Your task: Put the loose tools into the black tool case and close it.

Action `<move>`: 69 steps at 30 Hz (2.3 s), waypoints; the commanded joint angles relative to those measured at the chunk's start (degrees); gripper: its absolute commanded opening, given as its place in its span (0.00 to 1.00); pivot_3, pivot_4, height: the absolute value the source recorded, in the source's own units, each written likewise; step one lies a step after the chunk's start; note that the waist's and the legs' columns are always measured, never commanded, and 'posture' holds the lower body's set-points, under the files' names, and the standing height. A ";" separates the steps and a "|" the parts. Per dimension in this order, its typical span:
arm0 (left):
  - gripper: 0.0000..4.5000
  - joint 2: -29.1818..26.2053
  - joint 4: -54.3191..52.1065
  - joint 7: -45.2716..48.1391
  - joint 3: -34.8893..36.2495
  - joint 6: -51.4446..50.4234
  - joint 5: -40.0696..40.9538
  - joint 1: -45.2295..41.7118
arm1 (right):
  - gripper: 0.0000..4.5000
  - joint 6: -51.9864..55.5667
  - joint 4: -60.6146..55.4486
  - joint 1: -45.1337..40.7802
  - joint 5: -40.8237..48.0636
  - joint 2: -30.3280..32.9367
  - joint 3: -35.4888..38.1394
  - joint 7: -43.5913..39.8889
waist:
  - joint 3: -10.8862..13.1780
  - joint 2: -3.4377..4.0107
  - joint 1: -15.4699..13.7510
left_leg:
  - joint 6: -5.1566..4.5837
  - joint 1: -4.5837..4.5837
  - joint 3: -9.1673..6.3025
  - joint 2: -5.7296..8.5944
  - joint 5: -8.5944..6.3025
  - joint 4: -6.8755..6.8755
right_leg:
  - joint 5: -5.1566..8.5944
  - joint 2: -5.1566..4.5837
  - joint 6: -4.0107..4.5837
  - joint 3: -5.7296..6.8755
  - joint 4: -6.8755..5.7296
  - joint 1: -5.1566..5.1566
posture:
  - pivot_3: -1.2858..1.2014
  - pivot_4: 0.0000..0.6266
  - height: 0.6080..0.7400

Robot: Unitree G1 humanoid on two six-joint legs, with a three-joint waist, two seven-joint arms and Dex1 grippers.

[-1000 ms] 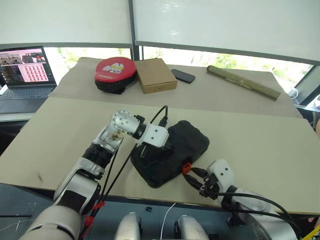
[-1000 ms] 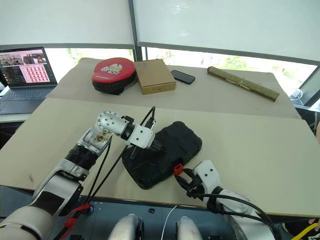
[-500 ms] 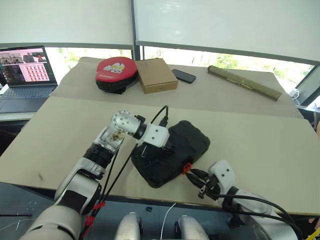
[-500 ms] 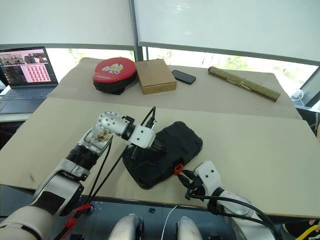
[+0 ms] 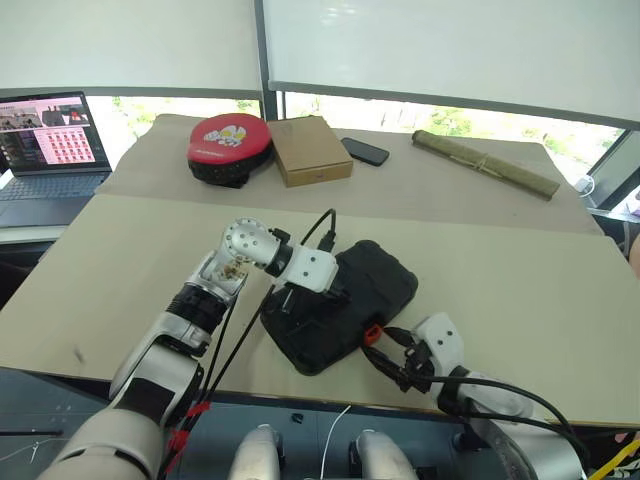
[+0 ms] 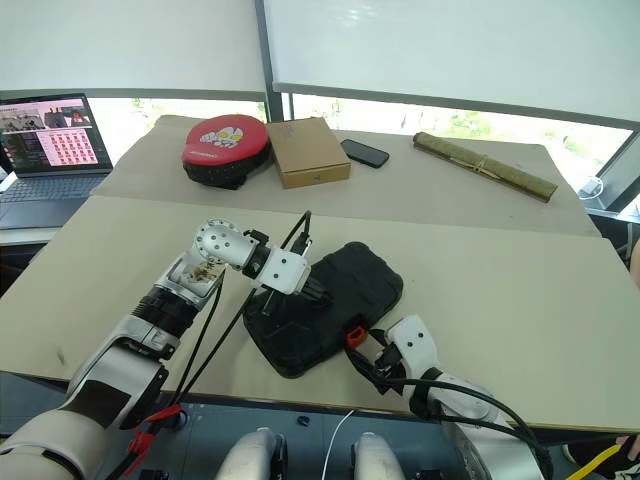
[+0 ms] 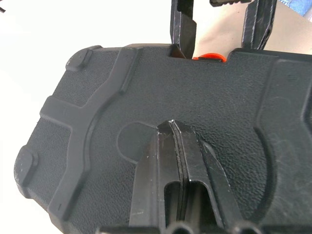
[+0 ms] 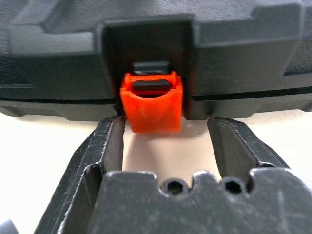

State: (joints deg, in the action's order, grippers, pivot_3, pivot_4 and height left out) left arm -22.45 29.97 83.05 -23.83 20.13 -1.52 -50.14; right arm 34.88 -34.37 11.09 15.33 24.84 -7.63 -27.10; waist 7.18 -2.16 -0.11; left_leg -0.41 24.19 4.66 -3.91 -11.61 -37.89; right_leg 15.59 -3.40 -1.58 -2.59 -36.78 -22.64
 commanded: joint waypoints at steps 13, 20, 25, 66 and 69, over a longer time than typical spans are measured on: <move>0.00 -0.06 4.00 0.22 -3.26 -0.05 -3.78 1.17 | 0.28 -2.56 -8.02 2.68 0.59 1.32 3.49 0.11 | 0.01 -0.01 0.08 | 0.00 0.10 0.01 0.02 0.00 0.00 | 0.00 -0.02 -0.01 0.00 0.01 -0.09 | 0.52 0.24 1.00; 0.00 0.41 4.20 0.03 -3.41 0.22 -3.80 1.13 | 0.28 -3.54 -8.82 2.59 -0.24 1.26 3.74 0.41 | 0.01 -0.01 0.08 | 0.00 0.15 0.01 0.02 0.00 0.00 | 0.00 -0.02 -0.02 -0.01 0.01 -0.15 | 0.52 0.24 1.00; 0.00 0.44 4.57 -0.08 -3.41 0.49 -3.91 1.08 | 0.38 -1.65 -9.00 2.45 0.45 1.97 3.75 -0.18 | 0.01 -0.02 0.08 | 0.00 0.16 0.02 0.02 0.00 0.00 | 0.00 -0.02 -0.02 -0.02 0.01 -0.17 | 0.52 0.24 1.00; 0.00 1.48 4.10 -0.38 -3.70 -0.10 -3.82 0.78 | 0.02 -10.71 -2.88 -2.94 0.05 -2.66 1.02 -3.45 | 0.04 -0.21 0.86 | 0.00 0.32 0.04 -0.02 0.01 0.11 | -0.06 0.05 0.05 -0.07 -0.03 -0.50 | 0.52 0.24 1.00; 0.00 1.58 4.31 -0.28 -3.82 0.09 -3.92 0.73 | 0.02 -9.49 -1.92 -3.46 -1.71 -1.84 0.09 -3.32 | 0.04 -0.20 0.78 | -0.01 0.42 0.03 0.01 0.01 0.10 | -0.17 0.05 0.17 -0.07 -0.02 -0.55 | 0.52 0.24 1.00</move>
State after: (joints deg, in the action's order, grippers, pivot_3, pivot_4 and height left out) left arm -21.21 31.67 81.48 -23.63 21.05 -2.01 -51.56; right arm 28.36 -30.12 11.39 12.38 23.68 -8.64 -30.76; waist 7.22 -2.36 0.68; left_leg -0.42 24.63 4.69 -3.87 -11.59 -37.79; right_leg 15.38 -3.36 -1.37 -2.67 -36.79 -23.19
